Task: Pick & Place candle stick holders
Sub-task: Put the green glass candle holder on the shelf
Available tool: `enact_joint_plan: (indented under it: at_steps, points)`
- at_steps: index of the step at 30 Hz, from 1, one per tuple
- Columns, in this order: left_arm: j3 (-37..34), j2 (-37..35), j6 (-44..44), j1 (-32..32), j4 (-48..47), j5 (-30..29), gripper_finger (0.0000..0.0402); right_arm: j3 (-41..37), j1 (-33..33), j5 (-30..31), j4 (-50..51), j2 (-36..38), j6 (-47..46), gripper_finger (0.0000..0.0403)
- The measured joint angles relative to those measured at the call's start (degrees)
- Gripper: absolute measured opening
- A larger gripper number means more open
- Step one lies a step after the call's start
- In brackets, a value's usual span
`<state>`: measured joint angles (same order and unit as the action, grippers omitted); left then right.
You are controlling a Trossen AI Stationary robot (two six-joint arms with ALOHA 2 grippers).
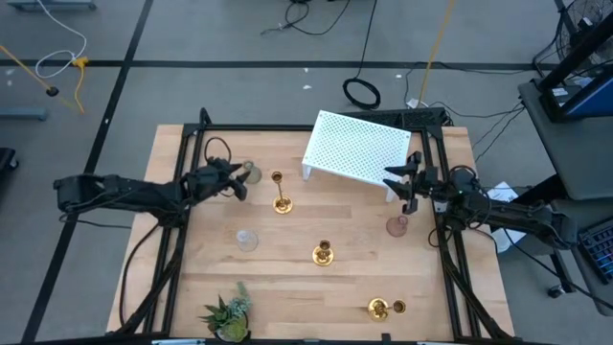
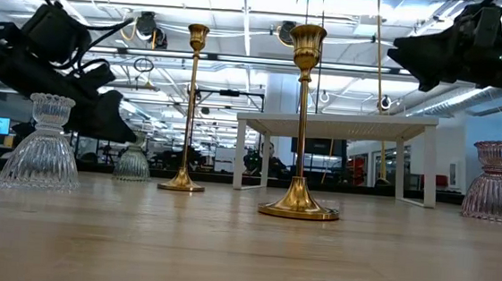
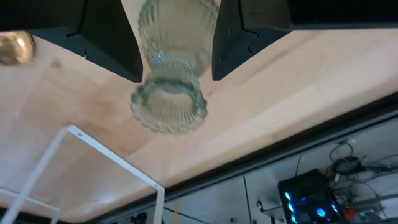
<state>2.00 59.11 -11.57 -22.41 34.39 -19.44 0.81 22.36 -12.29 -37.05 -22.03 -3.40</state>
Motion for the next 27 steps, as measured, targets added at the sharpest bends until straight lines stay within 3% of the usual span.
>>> enact_joint_plan:
  at_steps: [14, 19, 27]
  points:
    - [1.2, 12.9, 4.0, -4.8, 13.3, 2.7, 0.02, 0.0, 0.0, 0.0, 0.0, -2.1, 0.0, 0.0156]
    - [3.5, 17.2, 5.1, -6.5, 13.5, 5.0, 0.02, 0.0, 0.0, 0.0, 0.0, -2.3, 0.0, 0.0155]
    - [7.3, 24.2, 6.9, -9.0, 13.6, 3.3, 0.02, 0.0, 0.0, 0.0, 0.0, -2.3, 0.0, 0.0155]
